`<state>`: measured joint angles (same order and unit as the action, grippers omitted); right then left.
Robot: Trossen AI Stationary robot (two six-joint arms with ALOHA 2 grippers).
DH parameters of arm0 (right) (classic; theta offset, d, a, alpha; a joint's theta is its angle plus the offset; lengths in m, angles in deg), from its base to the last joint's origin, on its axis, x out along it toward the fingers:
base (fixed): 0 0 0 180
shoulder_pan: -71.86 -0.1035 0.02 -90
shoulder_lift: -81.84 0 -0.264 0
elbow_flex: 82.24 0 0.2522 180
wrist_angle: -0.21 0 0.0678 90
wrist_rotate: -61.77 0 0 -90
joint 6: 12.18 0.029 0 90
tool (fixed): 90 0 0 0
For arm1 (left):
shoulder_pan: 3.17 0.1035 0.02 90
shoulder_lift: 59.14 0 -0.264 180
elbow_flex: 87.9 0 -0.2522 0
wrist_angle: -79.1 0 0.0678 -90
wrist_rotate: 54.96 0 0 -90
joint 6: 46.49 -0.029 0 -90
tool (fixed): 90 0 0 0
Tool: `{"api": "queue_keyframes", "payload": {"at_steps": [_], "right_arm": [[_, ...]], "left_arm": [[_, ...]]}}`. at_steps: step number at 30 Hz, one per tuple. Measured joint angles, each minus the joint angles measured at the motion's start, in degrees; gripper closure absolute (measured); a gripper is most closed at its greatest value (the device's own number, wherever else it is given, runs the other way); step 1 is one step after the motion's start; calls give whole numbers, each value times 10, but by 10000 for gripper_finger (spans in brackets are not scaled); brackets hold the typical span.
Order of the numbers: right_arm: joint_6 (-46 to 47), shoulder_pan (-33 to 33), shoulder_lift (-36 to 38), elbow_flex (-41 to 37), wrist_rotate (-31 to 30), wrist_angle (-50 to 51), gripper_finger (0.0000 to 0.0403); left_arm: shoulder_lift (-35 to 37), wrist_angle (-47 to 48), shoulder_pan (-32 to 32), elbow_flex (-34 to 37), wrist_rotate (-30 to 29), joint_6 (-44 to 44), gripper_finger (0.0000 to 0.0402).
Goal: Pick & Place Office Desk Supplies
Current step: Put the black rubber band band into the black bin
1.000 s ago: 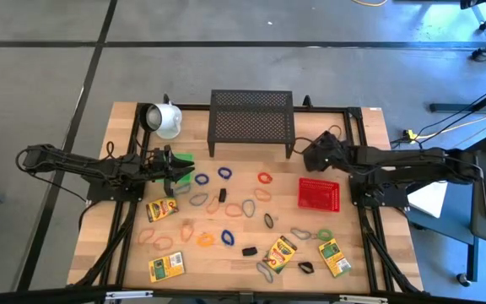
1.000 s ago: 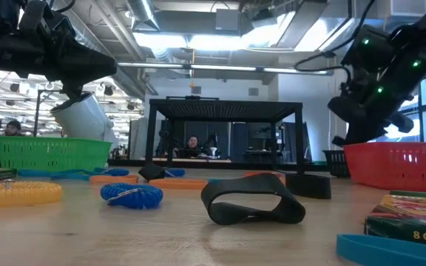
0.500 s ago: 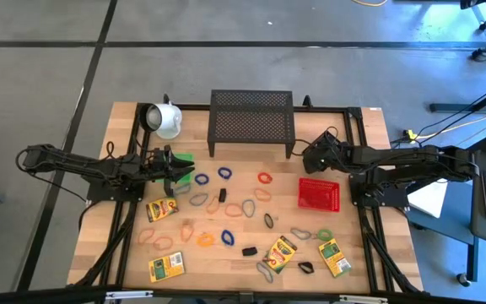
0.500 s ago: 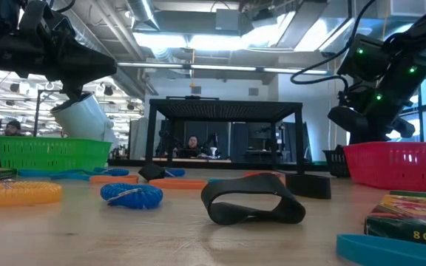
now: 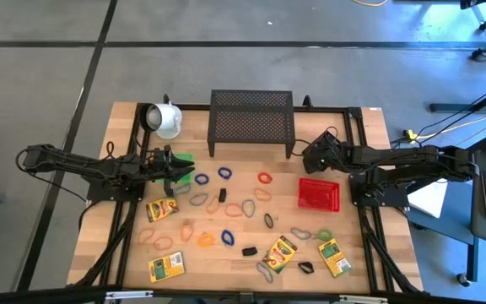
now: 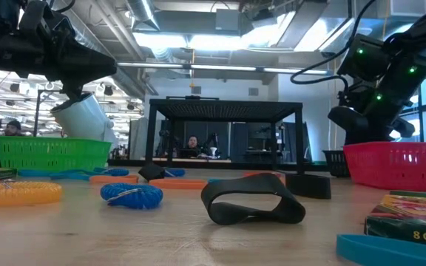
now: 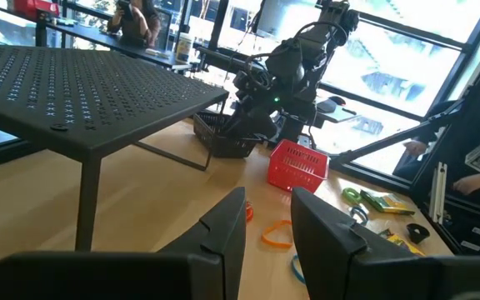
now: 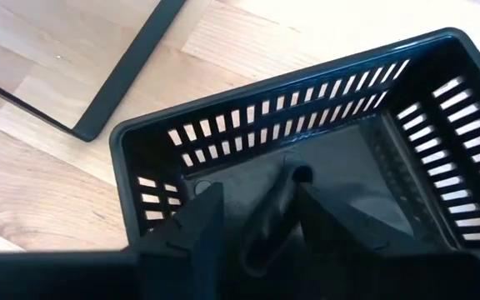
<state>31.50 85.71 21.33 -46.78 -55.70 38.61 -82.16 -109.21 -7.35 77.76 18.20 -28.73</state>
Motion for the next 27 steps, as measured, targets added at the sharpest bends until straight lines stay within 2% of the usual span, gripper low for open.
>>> {"api": "queue_keyframes", "payload": {"at_steps": [5,12,15,17,21,27], "right_arm": [[-11,0,0,9,-4,11,216],[-37,0,0,105,-20,118,211],[-43,-4,0,155,-1,152,211],[-46,-10,0,188,37,160,211],[-72,-35,1,239,116,149,211],[-109,-133,-4,255,133,31,211]], "left_arm": [[0,0,0,0,0,0,311],[0,0,0,0,0,0,311],[0,0,0,0,0,0,311],[0,0,0,0,0,0,311],[0,0,0,0,0,0,311],[0,0,0,0,0,0,311]]}}
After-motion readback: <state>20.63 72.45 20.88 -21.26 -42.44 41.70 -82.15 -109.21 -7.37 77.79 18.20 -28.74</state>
